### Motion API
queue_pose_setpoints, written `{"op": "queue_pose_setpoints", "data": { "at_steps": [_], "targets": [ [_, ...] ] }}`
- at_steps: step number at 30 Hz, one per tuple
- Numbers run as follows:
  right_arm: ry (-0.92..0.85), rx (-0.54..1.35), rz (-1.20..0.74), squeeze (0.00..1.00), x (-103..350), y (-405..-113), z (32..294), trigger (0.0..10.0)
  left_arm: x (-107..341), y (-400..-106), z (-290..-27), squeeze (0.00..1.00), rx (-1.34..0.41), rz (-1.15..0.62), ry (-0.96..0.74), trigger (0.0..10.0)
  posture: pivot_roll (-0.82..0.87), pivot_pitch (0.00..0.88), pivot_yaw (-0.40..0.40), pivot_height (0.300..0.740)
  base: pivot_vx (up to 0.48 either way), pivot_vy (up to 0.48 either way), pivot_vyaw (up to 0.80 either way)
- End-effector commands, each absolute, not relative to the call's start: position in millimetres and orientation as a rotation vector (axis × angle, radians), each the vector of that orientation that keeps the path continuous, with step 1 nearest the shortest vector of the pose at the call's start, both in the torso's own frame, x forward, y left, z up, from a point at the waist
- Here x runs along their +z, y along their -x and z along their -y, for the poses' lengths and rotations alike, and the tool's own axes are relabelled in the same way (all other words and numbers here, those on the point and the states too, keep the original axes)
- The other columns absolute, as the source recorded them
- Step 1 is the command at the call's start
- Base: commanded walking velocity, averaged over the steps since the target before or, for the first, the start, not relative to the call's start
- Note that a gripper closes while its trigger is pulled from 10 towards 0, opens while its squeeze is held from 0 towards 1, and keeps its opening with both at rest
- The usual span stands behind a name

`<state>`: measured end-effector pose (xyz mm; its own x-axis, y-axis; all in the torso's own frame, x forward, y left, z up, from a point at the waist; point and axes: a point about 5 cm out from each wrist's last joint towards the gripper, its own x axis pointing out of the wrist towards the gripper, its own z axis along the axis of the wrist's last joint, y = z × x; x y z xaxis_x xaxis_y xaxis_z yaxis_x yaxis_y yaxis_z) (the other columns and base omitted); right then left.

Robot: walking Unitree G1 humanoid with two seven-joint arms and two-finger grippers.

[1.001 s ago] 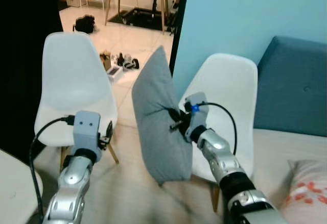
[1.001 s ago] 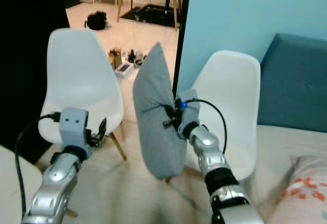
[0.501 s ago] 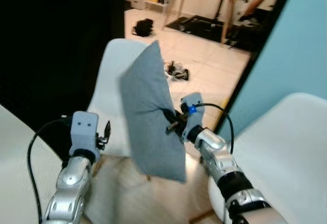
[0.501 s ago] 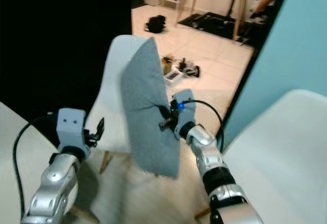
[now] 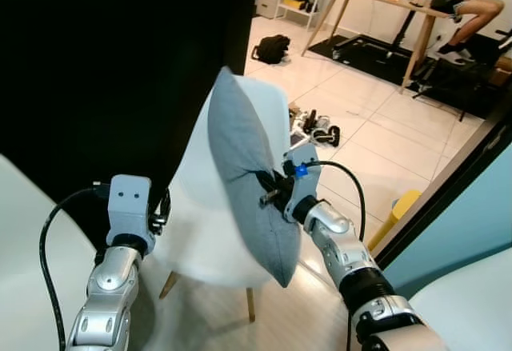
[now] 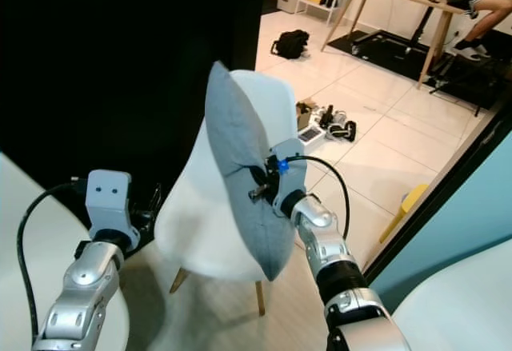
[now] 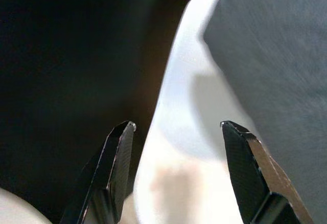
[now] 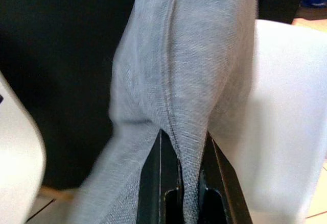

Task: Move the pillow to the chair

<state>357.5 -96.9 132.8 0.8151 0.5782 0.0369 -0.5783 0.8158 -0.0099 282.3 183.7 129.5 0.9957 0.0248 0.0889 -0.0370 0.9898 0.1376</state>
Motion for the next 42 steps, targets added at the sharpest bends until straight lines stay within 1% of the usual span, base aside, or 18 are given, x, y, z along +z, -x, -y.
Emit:
{"op": "queue_pose_setpoints", "data": {
  "at_steps": [1,5,8,9,10,15,19,26,31,34,37,42],
  "targets": [
    [-0.009,0.591,0.083,0.0,143,-362,104,10.0,128,-282,-179,0.0,0.01,0.082,-0.146,10.0,0.01,0.0,-0.113,0.74,0.48,0.0,-0.58],
    [-0.013,0.594,0.088,0.0,144,-362,104,10.0,128,-283,-179,0.0,0.01,0.082,-0.147,10.0,0.01,0.0,-0.112,0.74,0.48,0.0,0.0],
    [0.023,0.624,0.087,0.0,144,-361,101,10.0,129,-283,-179,0.0,0.012,0.083,-0.148,10.0,0.01,0.0,-0.112,0.74,0.403,0.0,0.0],
    [0.08,0.681,0.09,0.0,144,-358,95,10.0,130,-282,-180,0.0,0.018,0.09,-0.155,10.0,0.01,0.0,-0.113,0.74,0.27,0.0,0.0],
    [0.08,0.681,0.09,0.0,144,-358,95,10.0,130,-282,-180,0.0,0.018,0.09,-0.155,10.0,0.01,0.0,-0.113,0.74,0.27,0.0,0.0],
    [0.196,0.871,0.031,0.0,139,-350,83,10.0,134,-280,-186,0.0,0.08,0.103,-0.185,10.0,0.01,0.0,-0.111,0.736,0.0,0.0,0.09],
    [0.247,0.922,0.029,0.0,141,-350,81,10.0,138,-278,-192,0.0,0.135,0.115,-0.182,10.0,0.02,0.0,-0.117,0.722,0.0,0.0,0.11],
    [0.362,0.899,0.04,0.0,145,-355,78,10.0,140,-278,-193,0.0,0.152,0.112,-0.203,10.0,0.02,0.0,-0.118,0.697,0.0,0.0,0.0],
    [0.376,0.893,0.048,0.0,150,-358,74,10.0,142,-280,-194,0.0,0.157,0.113,-0.204,10.0,0.02,0.0,-0.115,0.682,0.0,0.0,0.0],
    [0.407,0.899,0.062,0.0,154,-360,67,10.0,146,-283,-192,0.0,0.155,0.125,-0.209,10.0,0.02,0.0,-0.117,0.662,0.0,0.0,0.0],
    [0.41,0.9,0.063,0.0,154,-360,66,10.0,146,-283,-192,0.0,0.156,0.126,-0.21,10.0,0.02,0.0,-0.117,0.657,0.0,0.0,0.0],
    [0.487,0.908,0.071,0.0,154,-362,56,10.0,147,-284,-193,0.0,0.162,0.129,-0.218,10.0,0.03,0.0,-0.124,0.637,0.0,0.0,0.0]
  ]
}}
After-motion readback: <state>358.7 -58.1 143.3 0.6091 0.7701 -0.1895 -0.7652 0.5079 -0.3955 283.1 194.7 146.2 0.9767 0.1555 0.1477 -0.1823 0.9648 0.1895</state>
